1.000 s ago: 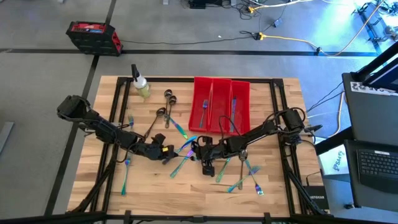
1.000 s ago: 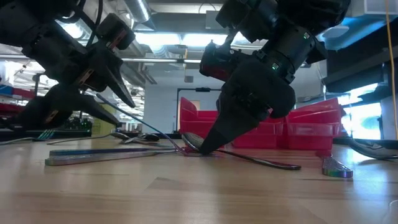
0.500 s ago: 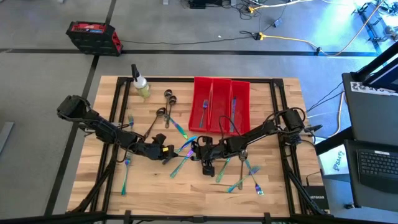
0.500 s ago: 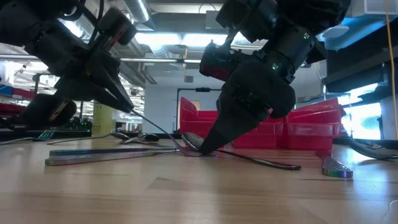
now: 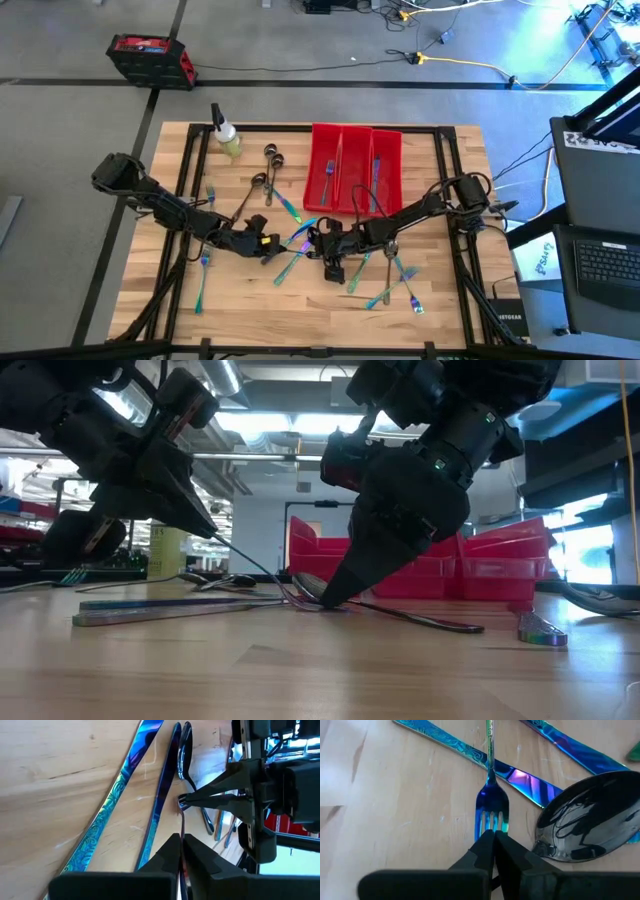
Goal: Sort silverware
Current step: Put the blue fork into the left red silverware bin
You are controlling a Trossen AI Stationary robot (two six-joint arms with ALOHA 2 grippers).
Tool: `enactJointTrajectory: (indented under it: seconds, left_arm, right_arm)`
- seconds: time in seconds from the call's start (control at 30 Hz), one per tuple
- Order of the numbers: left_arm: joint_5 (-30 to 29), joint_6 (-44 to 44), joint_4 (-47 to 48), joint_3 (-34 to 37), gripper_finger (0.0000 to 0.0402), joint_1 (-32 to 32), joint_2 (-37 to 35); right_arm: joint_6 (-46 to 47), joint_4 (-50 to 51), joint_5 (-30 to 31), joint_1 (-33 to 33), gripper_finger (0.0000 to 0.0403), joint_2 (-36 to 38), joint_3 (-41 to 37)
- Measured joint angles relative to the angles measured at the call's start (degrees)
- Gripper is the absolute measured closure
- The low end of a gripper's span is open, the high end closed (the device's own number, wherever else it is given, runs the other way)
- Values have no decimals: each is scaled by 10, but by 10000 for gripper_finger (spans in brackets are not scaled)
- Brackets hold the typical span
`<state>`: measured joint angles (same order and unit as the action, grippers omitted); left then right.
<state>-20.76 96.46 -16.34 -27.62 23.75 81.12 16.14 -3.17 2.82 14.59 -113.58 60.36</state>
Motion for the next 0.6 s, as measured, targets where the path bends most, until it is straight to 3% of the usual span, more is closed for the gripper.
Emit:
enactJointTrajectory:
  seconds: [0.13, 0.33, 0.6]
  left_arm:
    - [-4, -9, -9, 0, 401, 2, 0]
    - [-21, -9, -1, 0, 401, 12, -1]
    - [-29, 11, -8, 0, 401, 19, -2]
  right_arm:
    - [5, -2, -9, -2, 386, 7, 0]
    - [14, 19, 5, -8, 333, 45, 12]
    - [-14, 57, 120, -7, 298, 101, 26]
